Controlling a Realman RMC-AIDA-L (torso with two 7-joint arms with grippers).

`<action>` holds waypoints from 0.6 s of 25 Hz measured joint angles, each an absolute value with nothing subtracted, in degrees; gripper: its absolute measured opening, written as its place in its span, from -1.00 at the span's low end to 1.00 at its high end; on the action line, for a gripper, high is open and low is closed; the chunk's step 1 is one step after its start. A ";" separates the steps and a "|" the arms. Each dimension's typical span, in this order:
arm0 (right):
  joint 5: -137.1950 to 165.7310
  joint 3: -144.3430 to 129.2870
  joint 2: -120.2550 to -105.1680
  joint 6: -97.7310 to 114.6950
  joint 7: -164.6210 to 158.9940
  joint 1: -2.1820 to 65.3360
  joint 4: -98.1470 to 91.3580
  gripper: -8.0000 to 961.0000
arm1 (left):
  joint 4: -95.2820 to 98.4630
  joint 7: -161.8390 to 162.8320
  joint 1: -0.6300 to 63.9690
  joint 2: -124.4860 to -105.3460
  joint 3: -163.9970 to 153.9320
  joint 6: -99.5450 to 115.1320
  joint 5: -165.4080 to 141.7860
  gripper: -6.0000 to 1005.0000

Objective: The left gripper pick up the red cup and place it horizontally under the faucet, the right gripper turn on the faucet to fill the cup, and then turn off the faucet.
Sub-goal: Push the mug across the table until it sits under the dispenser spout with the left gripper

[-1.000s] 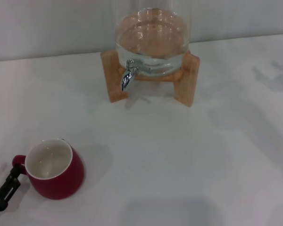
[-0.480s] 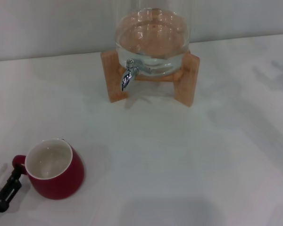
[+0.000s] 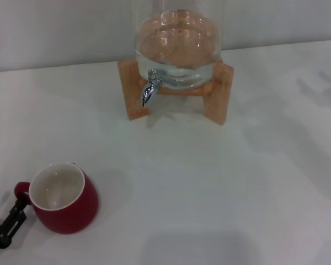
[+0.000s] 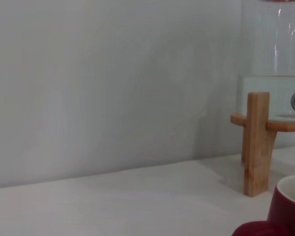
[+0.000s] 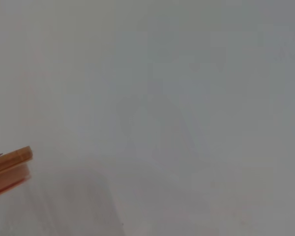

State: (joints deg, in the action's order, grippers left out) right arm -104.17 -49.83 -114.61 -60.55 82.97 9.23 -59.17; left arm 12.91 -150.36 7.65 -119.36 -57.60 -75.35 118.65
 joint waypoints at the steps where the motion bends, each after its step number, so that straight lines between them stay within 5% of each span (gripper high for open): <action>1: -104.17 -49.83 -114.61 -60.56 82.97 9.23 -59.16 0.63 | 12.92 -150.45 7.65 -119.36 -57.57 -75.40 118.71 0.30; 15: -104.14 -49.77 -114.61 -60.56 82.97 9.38 -59.15 0.63 | 13.09 -150.85 8.34 -119.35 -57.30 -75.71 119.18 0.30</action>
State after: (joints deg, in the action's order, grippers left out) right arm -104.14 -49.77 -114.61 -60.56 82.97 9.38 -59.15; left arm 13.09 -150.85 8.34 -119.35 -57.30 -75.71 119.18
